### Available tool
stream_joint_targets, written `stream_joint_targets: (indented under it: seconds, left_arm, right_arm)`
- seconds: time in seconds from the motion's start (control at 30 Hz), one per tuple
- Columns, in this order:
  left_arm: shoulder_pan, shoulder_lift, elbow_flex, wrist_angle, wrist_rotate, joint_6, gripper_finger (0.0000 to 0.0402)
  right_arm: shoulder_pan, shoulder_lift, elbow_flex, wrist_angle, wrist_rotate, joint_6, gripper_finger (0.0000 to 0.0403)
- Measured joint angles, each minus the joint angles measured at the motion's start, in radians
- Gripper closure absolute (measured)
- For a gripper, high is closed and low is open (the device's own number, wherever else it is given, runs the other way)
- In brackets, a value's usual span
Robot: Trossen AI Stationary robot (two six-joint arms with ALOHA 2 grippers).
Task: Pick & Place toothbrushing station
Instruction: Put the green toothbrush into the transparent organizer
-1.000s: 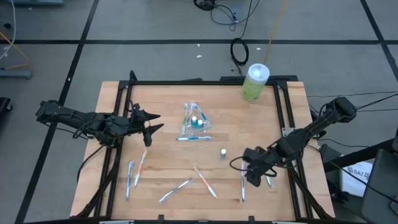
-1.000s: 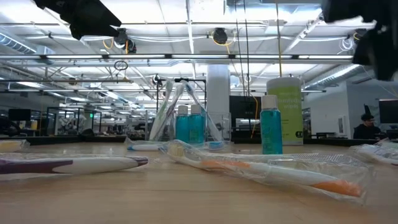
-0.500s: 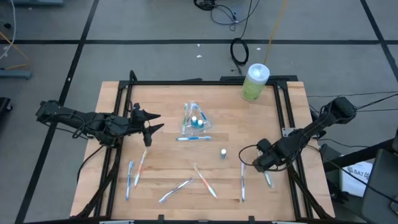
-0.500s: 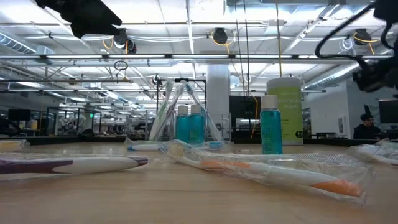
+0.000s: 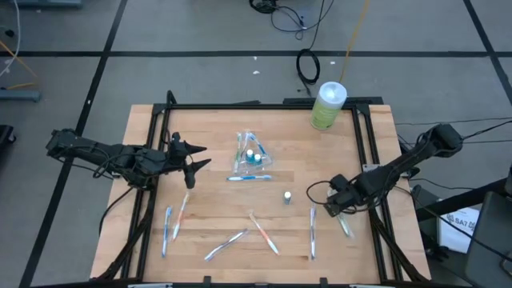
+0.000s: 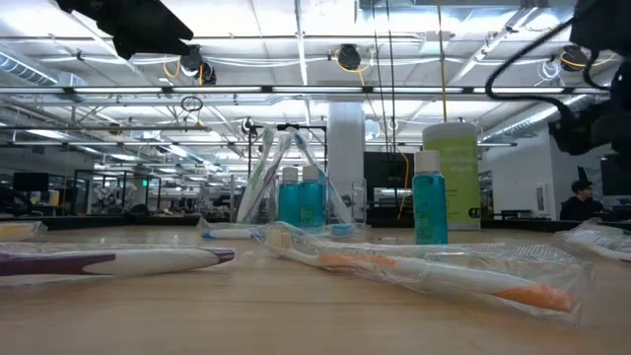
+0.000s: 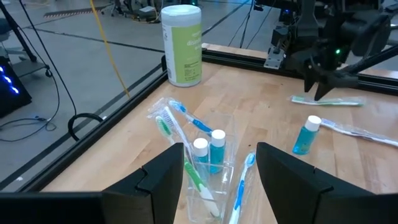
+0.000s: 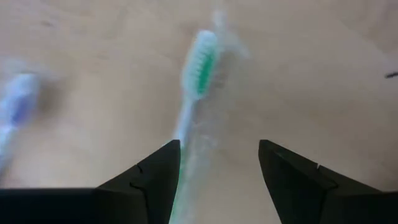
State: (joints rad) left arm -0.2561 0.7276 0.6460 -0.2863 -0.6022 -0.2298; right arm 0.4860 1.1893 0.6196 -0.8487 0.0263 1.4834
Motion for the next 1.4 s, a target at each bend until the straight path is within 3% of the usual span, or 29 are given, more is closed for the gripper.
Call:
stream_joint_targets:
  seconds: [0.2,0.4,0.53,0.63,1.07,1.3,1.4]
  left_arm:
    - [0.000,0.000,0.000,0.000,0.000,0.000,0.0192]
    - [0.000,0.000,0.000,0.000,-0.001,0.000,0.0192]
    - [0.000,0.000,0.000,0.000,0.000,0.000,0.0192]
    - [0.000,0.000,0.000,0.000,0.000,-0.001,0.0192]
    - [0.000,0.000,0.000,0.003,-0.001,-0.001,0.0192]
    - [0.000,0.000,0.000,0.003,-0.001,-0.001,0.0192]
    - [0.000,0.000,0.000,0.003,-0.001,-0.001,0.0192]
  right_arm:
    - [-0.002,-0.072,-0.003,0.012,0.104,-0.011,0.0193]
    - [-0.003,-0.040,-0.112,0.223,0.104,-0.020,0.0193]
    - [-0.002,-0.011,-0.177,0.273,0.117,-0.044,0.0197]
    - [-0.002,-0.004,-0.181,0.231,0.127,-0.076,0.0220]
    - [-0.002,-0.009,-0.183,0.272,0.199,-0.117,0.0385]
    - [-0.002,-0.091,-0.183,0.277,0.251,-0.123,0.0382]
    - [-0.004,-0.146,-0.173,0.270,0.367,-0.173,0.0386]
